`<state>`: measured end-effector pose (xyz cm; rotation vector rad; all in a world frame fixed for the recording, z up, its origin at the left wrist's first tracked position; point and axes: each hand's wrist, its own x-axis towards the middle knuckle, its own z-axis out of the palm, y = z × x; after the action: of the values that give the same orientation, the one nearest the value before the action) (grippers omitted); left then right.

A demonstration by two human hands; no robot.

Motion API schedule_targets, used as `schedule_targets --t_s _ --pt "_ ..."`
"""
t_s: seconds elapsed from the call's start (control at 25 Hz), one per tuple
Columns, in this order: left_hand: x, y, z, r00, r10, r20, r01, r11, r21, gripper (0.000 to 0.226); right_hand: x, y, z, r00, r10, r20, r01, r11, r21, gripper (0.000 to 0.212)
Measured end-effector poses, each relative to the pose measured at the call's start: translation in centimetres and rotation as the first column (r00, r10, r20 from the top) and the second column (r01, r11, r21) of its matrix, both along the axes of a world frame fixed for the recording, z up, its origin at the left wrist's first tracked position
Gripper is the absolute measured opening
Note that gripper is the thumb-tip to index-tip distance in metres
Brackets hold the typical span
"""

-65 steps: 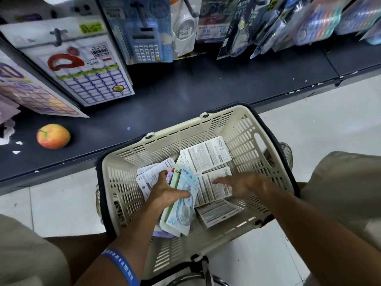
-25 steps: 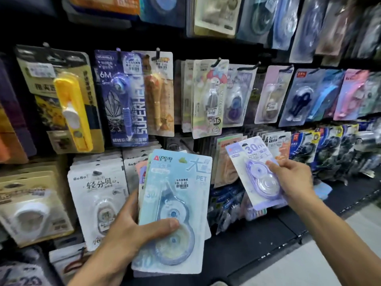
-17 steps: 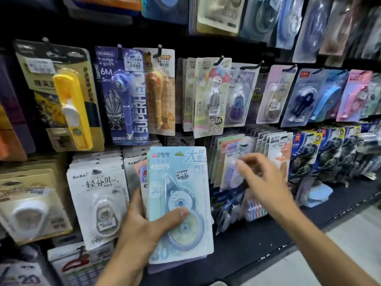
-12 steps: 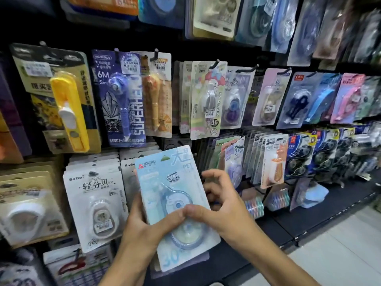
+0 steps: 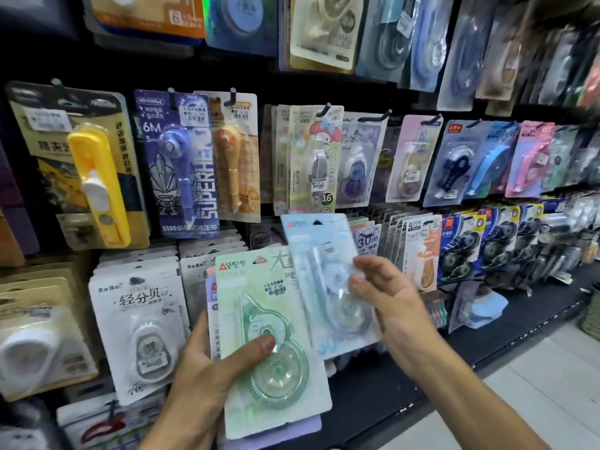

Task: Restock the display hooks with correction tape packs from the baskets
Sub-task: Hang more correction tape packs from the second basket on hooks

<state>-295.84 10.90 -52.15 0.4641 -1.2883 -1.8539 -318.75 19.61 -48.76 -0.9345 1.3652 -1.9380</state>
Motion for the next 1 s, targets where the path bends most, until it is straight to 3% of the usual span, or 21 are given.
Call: schedule_targets --t_s 0.16,0.24,0.32,0.52,0.56,0.6,0.68,0.72,0.8,0.84,0.92,1.0 --pt "0.1 -0.1 0.3 0.999 0.033 -0.018 -0.033 0.999 0.007 0.088 -5.0 1.7 -0.4 0.943 -0.296 -0.152 0.320 0.932 0.172 0.017" --pt "0.1 -0.2 0.2 0.998 0.058 -0.013 -0.058 0.998 0.015 0.080 -6.5 1.9 -1.5 0.905 -0.349 -0.244 0.405 0.881 0.243 0.017" --pt "0.0 -0.2 0.2 0.998 0.063 -0.018 -0.062 0.998 0.027 0.073 -7.1 1.7 -1.8 0.898 -0.344 -0.273 0.409 0.883 0.232 0.016" --pt "-0.4 0.2 0.3 0.999 0.038 -0.030 -0.037 0.999 0.024 0.084 -7.9 0.7 -1.0 0.936 -0.284 -0.210 0.335 0.903 0.270 0.015" --pt "-0.4 0.1 0.3 0.999 0.041 -0.027 -0.040 0.999 0.027 0.084 -7.9 0.5 -1.1 0.907 -0.259 -0.333 0.369 0.869 0.330 0.019" --pt "-0.4 0.0 0.2 0.999 0.048 -0.024 -0.047 0.998 0.033 0.083 -7.6 0.2 -1.2 0.806 -0.193 -0.560 0.461 0.797 0.389 0.027" --pt "-0.5 -0.2 0.0 0.997 0.075 -0.007 -0.075 0.996 0.038 0.075 -5.3 -0.3 -0.7 0.518 -0.089 -0.850 0.637 0.704 0.314 0.042" --pt "-0.6 -0.2 -0.1 0.996 0.090 0.005 -0.090 0.995 0.036 0.069 -3.4 -0.4 -0.2 0.533 -0.080 -0.843 0.578 0.762 0.292 0.041" --pt "-0.9 -0.1 -0.3 0.994 0.106 0.017 -0.106 0.994 0.030 0.062 1.1 -0.5 0.2 0.807 0.125 -0.577 0.118 0.923 0.365 0.042" --pt "-1.1 0.0 -0.2 0.994 0.109 0.020 -0.109 0.994 0.029 0.063 3.0 -0.8 -0.4 0.845 0.277 -0.457 -0.094 0.919 0.382 0.049" --pt "-1.1 -0.1 -0.1 0.994 0.106 0.020 -0.106 0.994 0.020 0.070 4.7 -1.2 -1.5 0.849 0.382 -0.364 -0.266 0.906 0.330 0.063" --pt "-0.8 -0.1 0.0 0.996 0.086 0.013 -0.086 0.996 -0.004 0.074 3.5 -1.1 -1.5 0.923 0.315 -0.221 -0.275 0.942 0.191 0.068"
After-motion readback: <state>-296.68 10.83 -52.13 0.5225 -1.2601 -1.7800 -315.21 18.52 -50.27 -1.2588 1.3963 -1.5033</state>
